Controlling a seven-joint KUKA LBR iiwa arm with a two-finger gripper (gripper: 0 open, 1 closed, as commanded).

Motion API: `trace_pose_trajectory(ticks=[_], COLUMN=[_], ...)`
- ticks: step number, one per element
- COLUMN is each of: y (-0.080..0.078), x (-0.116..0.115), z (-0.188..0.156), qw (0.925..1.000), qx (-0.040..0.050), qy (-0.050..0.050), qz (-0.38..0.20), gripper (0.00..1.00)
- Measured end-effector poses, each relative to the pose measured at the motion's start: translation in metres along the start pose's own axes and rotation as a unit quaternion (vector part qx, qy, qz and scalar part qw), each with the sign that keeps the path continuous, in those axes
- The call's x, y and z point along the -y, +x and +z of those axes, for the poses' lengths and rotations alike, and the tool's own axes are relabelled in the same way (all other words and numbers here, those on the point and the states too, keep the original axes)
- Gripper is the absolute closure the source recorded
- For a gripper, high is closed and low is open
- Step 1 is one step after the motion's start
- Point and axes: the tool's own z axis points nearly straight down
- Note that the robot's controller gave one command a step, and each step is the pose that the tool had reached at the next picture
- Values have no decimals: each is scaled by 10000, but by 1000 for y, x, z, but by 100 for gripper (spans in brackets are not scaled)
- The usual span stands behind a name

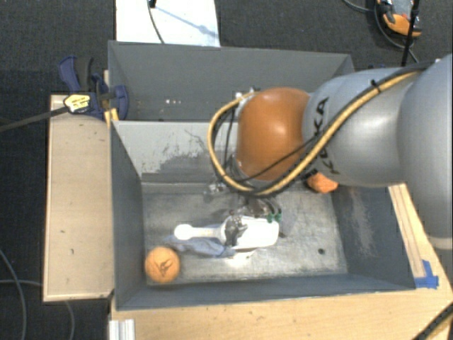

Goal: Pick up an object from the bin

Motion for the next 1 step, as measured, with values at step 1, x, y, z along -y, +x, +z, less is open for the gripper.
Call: trace_pose_trajectory(ticks=[1], y=[-5], x=[2], z=[-15], qw=[10000], qx=[5], qy=[-5], qz=[-77], gripper=[0])
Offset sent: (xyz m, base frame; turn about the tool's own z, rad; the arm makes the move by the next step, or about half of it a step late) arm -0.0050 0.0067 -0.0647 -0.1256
